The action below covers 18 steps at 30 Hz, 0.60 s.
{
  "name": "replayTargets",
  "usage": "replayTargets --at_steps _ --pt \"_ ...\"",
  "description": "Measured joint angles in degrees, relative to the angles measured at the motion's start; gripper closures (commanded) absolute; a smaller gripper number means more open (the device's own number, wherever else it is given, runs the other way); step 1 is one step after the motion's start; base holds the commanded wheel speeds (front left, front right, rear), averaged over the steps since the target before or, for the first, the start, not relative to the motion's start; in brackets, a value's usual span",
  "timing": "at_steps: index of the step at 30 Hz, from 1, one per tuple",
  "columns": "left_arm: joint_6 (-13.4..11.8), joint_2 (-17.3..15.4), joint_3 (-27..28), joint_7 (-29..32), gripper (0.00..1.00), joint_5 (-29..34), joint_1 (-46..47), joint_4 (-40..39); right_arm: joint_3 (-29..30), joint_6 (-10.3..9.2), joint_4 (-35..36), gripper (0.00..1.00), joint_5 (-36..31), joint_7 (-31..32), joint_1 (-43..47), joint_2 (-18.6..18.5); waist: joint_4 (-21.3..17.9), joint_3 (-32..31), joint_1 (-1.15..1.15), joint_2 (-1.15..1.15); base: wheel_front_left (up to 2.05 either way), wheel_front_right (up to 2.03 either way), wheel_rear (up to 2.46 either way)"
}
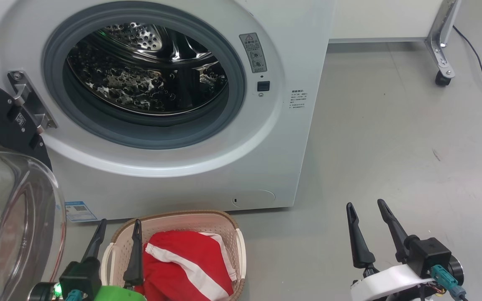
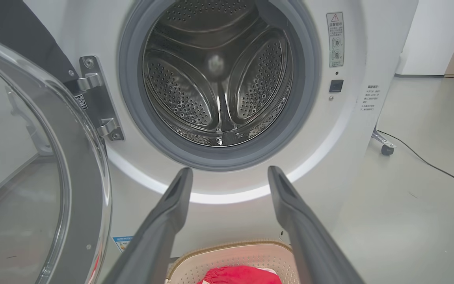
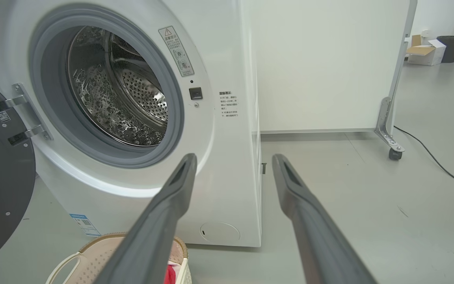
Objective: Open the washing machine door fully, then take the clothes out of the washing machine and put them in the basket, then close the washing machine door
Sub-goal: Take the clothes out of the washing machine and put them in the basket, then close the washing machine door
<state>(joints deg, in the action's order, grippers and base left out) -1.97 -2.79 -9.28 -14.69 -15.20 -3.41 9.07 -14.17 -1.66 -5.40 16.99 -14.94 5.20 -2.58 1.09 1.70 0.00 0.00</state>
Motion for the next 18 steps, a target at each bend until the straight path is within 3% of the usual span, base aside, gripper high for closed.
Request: replayTargets --at_steps 18 --pt "-0.82 -0.01 -0.69 1.53 0.0 0.68 -1.94 -2.92 -0.74 -0.52 0.36 0.0 0.1 0.0 0.07 0.02 -0.67 -0.16 0.0 0.0 0.0 0.0 0.0"
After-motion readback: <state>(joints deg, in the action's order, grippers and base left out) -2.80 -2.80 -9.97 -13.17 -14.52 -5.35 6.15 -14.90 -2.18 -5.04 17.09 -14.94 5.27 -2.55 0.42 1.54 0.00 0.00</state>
